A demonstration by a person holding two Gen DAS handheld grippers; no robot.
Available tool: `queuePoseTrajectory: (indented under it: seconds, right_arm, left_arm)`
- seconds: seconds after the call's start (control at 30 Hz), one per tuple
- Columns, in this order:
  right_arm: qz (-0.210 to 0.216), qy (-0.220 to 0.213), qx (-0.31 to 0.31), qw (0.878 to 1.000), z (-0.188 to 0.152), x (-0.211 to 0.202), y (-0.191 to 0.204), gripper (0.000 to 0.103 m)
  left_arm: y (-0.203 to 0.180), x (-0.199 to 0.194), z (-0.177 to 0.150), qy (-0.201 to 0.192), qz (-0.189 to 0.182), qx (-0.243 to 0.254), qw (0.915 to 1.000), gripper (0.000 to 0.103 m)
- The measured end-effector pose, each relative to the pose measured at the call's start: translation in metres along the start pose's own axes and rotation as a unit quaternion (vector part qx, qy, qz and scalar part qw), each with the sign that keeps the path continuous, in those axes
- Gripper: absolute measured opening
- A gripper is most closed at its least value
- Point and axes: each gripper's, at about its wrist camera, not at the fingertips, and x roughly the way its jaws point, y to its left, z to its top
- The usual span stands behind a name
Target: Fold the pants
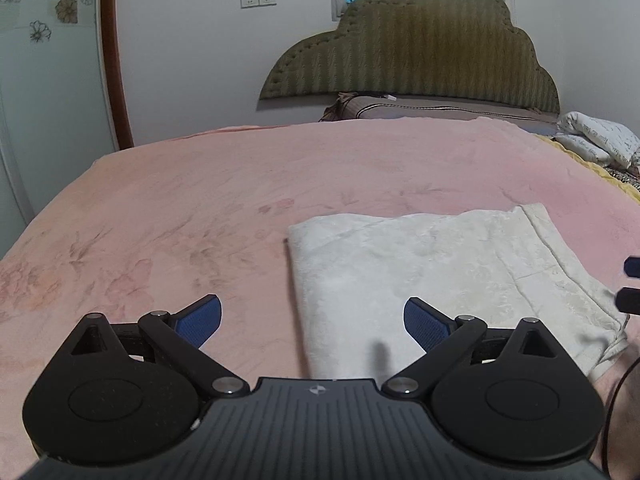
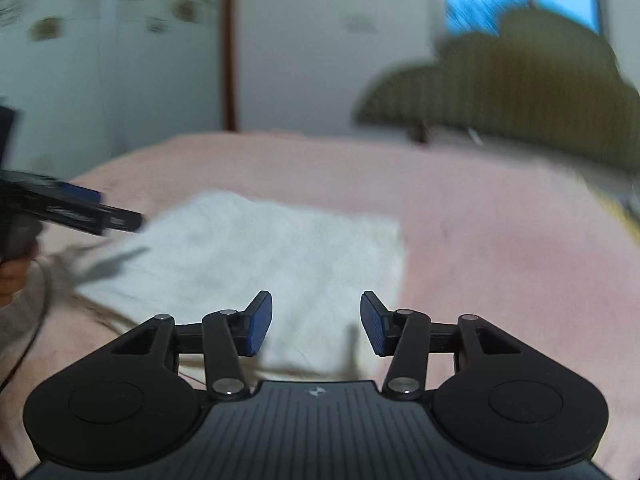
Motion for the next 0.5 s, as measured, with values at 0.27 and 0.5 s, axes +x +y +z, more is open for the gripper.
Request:
queuePoseTrajectory:
  seconds: [0.27,0.5]
  right_arm:
    - [0.103,0.019,-0.187,0.977,-0.011,0.03,0.103,0.048]
    - [0.039,0.012,-0.293,0.955,-0.023,0.062,0.148,0.048]
  left_arm:
    - [0.008,-0.02,-0.021,-0.004,0.0,0.041,0.9991,0.099]
    - [0.008,-0.041,-0.036,-0.015,-0.032,0.096,0.9948,0.099]
